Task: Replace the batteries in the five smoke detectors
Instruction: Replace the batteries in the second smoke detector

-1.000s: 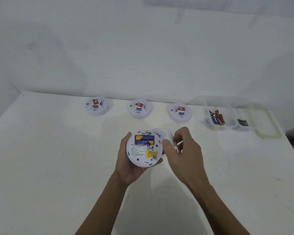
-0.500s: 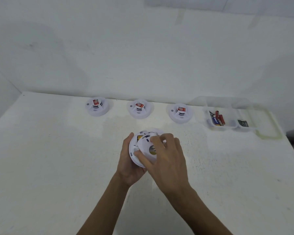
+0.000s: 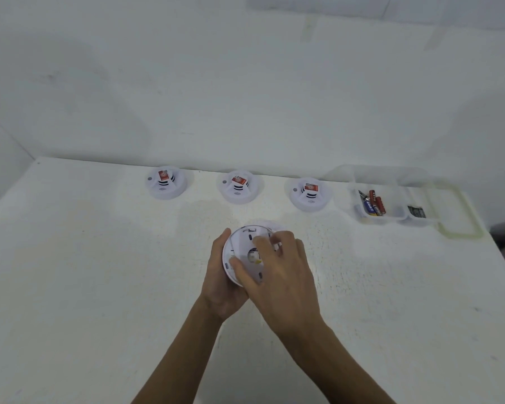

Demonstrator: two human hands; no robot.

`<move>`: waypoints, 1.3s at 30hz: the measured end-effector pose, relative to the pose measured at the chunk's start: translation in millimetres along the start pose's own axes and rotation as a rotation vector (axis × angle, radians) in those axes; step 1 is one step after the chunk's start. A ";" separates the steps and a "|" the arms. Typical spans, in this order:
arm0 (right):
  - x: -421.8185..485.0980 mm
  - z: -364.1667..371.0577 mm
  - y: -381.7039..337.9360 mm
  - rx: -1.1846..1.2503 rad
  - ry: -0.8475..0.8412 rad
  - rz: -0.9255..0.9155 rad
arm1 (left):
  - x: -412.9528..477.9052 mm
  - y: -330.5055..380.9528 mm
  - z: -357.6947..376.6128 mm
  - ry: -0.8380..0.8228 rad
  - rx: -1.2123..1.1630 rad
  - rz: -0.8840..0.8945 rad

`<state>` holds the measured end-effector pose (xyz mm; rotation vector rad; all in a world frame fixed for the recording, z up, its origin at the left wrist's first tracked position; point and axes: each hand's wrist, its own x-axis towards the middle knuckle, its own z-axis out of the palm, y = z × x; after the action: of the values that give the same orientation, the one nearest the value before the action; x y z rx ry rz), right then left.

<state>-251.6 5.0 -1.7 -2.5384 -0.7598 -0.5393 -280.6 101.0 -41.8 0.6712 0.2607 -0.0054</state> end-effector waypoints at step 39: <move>-2.2 -18.2 19.3 0.532 -0.348 0.342 | -7.8 13.7 4.7 0.057 0.311 0.000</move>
<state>-246.2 -19.7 6.7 -2.1982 -0.4767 0.2035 -285.9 108.3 -28.0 0.9813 0.3185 -0.0266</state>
